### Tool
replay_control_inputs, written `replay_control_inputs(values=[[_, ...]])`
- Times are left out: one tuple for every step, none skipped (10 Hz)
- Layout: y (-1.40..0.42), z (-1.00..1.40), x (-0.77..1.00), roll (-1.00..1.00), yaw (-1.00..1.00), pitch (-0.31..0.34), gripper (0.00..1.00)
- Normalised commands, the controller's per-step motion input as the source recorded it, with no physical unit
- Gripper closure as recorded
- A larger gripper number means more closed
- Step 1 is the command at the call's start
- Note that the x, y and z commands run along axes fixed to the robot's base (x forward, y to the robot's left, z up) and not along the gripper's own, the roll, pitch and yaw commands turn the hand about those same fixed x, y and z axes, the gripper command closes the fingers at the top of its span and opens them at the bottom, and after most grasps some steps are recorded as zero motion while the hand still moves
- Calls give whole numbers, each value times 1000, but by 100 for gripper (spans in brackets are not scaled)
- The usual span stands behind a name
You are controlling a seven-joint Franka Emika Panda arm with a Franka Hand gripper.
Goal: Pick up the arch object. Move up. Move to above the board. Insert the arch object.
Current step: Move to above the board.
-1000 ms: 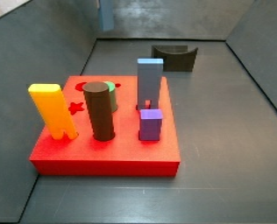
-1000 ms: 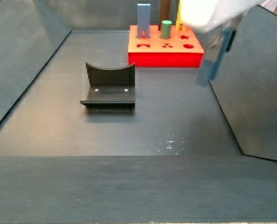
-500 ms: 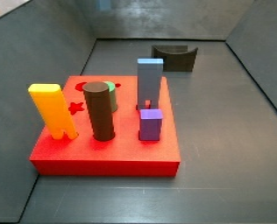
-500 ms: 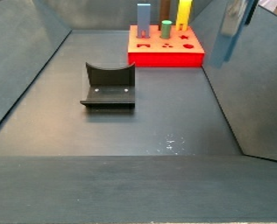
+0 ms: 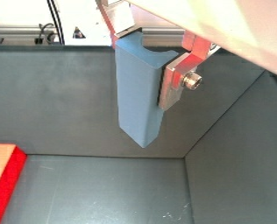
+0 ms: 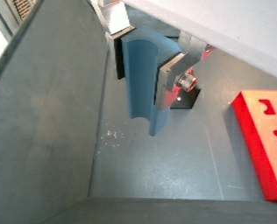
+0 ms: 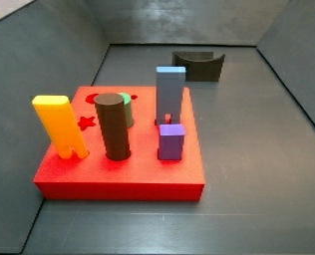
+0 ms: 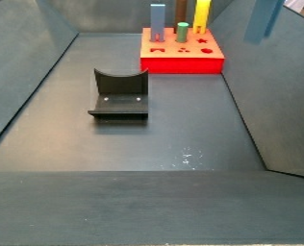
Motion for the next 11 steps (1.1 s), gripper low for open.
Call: replay_control_inputs(values=[[61, 619, -9, -9, -31, 78, 100], [52, 510, -7, -11, -31, 78, 100], [34, 241, -2, -12, -33, 78, 100], [-1000, 23, 307, 36, -1000, 20, 100], [-1000, 0, 309, 39, -1000, 19, 100], [-1000, 2, 309, 42, -1000, 17, 100], [-1000, 1, 311, 9, -1000, 12, 100], [-1000, 0, 315, 8, -1000, 16, 100], [-1000, 1, 320, -6, -1000, 22, 100], [-1000, 0, 330, -23, -1000, 34, 100], [-1000, -1, 334, -32, -1000, 42, 100]])
